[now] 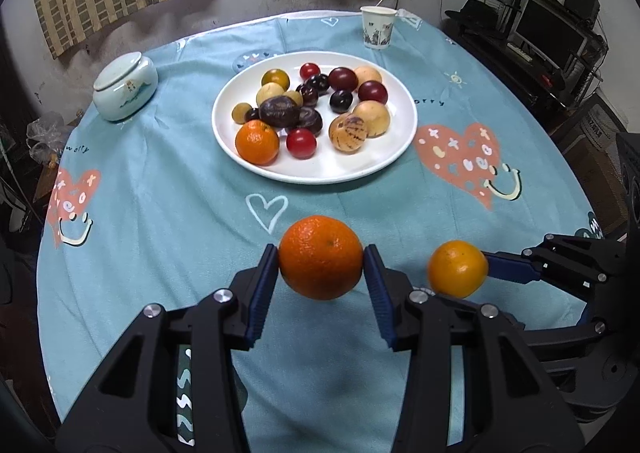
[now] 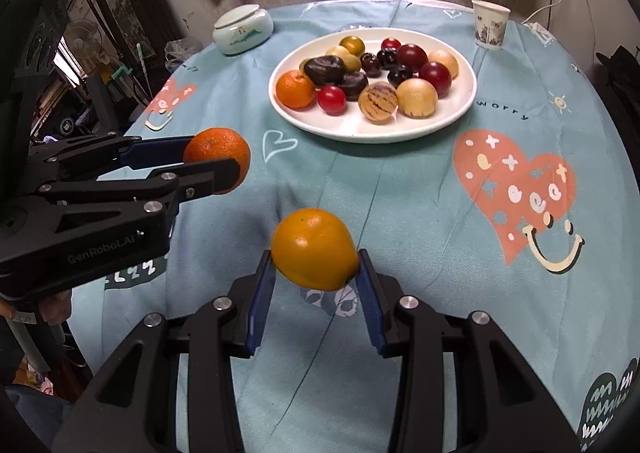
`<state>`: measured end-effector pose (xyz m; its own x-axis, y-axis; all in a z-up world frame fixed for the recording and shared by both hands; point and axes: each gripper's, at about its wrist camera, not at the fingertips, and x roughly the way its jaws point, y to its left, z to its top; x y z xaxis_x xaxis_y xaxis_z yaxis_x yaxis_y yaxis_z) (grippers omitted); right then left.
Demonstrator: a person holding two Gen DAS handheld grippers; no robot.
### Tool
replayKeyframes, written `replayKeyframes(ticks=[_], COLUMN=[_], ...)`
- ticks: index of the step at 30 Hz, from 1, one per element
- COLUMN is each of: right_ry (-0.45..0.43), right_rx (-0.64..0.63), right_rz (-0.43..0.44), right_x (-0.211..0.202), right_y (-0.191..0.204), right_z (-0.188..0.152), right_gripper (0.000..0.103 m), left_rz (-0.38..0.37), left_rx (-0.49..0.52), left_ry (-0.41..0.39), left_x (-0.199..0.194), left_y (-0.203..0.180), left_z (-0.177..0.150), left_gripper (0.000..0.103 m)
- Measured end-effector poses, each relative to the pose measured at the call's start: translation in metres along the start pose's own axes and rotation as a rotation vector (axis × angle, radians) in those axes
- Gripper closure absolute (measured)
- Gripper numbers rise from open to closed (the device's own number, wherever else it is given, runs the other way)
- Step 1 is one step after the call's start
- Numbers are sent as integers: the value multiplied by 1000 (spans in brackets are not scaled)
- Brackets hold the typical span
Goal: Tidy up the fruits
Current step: 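Carry both held fruits onto the white plate and open both grippers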
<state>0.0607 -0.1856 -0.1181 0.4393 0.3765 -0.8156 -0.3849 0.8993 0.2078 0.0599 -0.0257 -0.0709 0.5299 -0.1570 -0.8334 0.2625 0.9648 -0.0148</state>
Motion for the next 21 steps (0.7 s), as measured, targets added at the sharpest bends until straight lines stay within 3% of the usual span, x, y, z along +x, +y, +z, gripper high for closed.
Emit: replayKeyframes(ticks=[9, 21], right_ry=[-32, -12], right_rx=[1, 22], right_rz=[0, 8], right_x=[-17, -11], right_y=[5, -4], right_z=[-5, -9], right_gripper=[62, 62], left_rz=[-1, -7], left_rx=[12, 25], left_ry=[-34, -15], left_x=[-19, -10], left_y=[-5, -12], left_z=[0, 4], left_gripper=[58, 58])
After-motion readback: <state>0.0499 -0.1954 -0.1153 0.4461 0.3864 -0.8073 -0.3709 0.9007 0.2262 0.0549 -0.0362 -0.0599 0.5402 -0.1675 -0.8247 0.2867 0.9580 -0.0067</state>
